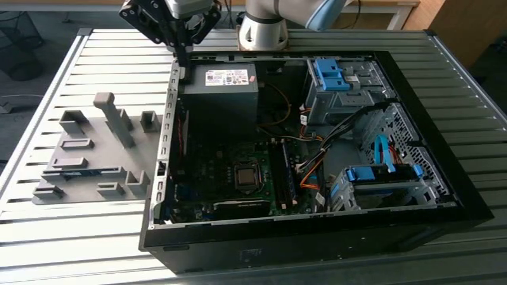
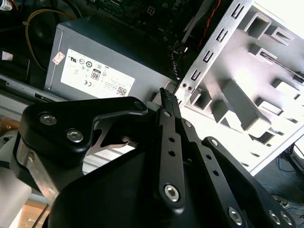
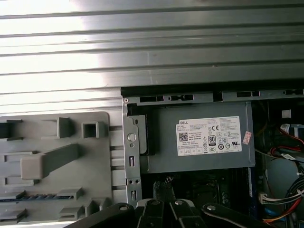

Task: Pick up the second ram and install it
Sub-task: 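Reach for the second ram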

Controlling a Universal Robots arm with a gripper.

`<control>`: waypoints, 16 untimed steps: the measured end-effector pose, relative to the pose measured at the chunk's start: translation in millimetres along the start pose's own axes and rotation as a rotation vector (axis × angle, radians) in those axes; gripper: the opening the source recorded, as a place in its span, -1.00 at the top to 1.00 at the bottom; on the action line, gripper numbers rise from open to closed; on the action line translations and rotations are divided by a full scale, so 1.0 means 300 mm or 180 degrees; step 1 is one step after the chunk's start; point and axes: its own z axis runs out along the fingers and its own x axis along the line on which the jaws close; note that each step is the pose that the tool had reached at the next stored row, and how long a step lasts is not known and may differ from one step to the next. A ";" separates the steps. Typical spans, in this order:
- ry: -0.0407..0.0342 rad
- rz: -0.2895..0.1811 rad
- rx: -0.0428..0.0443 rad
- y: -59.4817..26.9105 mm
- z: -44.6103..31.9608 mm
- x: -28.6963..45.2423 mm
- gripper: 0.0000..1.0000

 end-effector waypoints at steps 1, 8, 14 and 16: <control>0.0000 0.0000 0.0000 0.000 0.000 0.002 0.79; 0.0000 0.0000 0.0000 -0.001 0.000 0.015 0.79; 0.0000 0.0000 0.0000 -0.002 0.000 0.025 0.79; 0.0000 0.0000 0.0000 -0.002 0.000 0.029 0.79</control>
